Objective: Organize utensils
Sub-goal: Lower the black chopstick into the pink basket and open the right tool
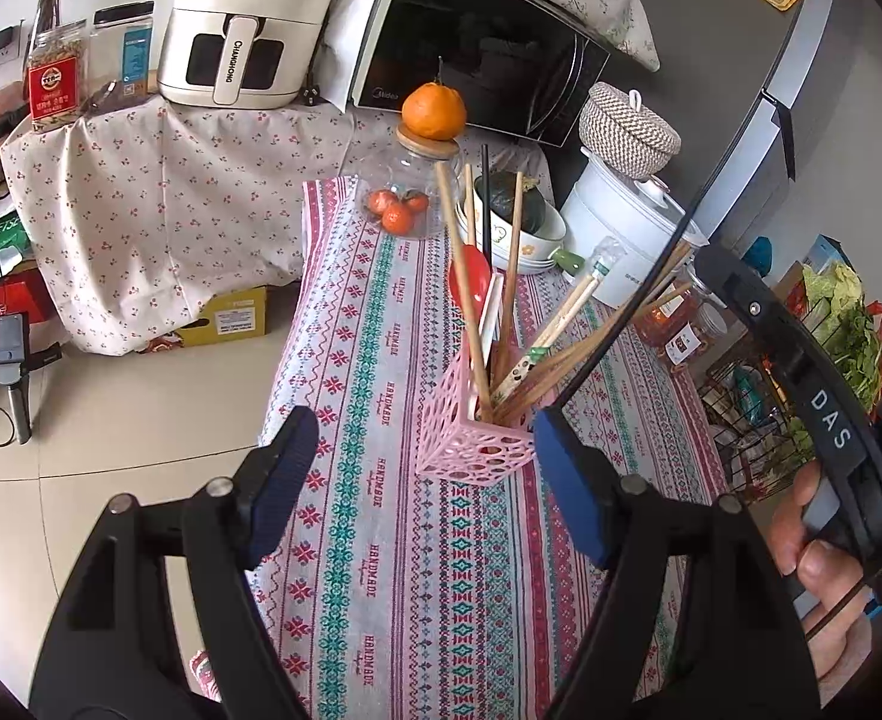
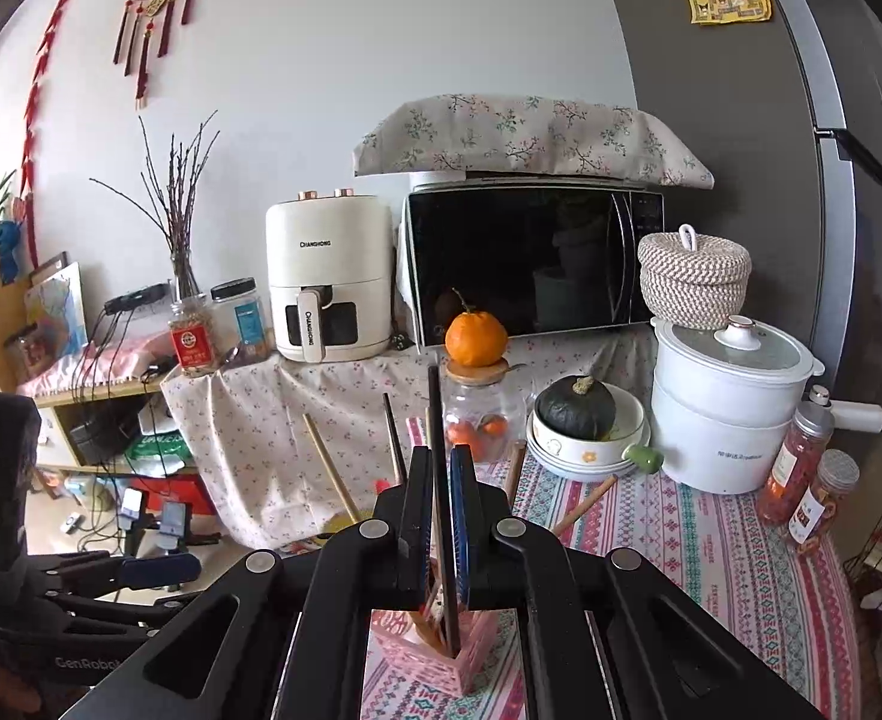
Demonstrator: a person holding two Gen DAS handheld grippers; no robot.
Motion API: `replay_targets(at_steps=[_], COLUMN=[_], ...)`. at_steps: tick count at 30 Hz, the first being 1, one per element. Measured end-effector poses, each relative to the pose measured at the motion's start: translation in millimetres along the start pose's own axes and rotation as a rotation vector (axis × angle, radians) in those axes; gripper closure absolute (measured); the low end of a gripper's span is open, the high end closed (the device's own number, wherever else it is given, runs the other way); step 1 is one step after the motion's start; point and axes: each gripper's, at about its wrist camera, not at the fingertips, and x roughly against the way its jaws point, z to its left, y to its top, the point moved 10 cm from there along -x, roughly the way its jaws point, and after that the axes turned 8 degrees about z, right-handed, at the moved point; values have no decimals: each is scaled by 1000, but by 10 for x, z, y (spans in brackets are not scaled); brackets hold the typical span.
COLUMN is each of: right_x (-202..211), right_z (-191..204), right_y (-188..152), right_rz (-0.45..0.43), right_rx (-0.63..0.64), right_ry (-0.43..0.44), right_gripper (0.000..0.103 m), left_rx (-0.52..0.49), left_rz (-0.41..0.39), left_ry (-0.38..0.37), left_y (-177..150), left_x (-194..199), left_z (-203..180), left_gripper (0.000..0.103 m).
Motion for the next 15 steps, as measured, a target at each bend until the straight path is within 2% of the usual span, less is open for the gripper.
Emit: replay_targets(at_steps=[5, 12, 14, 15], right_x=[-20, 121, 201, 254], right_z=[10, -108, -149, -172], right_y=[-57, -30, -10, -2], right_rz=[10, 16, 11, 6], right_rx=[7, -48, -55, -59], right_ry=[-17, 27, 34, 40], right_gripper=[97, 94, 81, 78], left_rx=[-10, -27, -33, -36], left_rz=[9, 21, 22, 21], left_ry=[1, 25, 32, 35], left_y=[-15, -66, -81, -85], left_x=[-27, -86, -91, -90], left_z=[-18, -46, -64, -73], left_gripper=[28, 28, 28, 28])
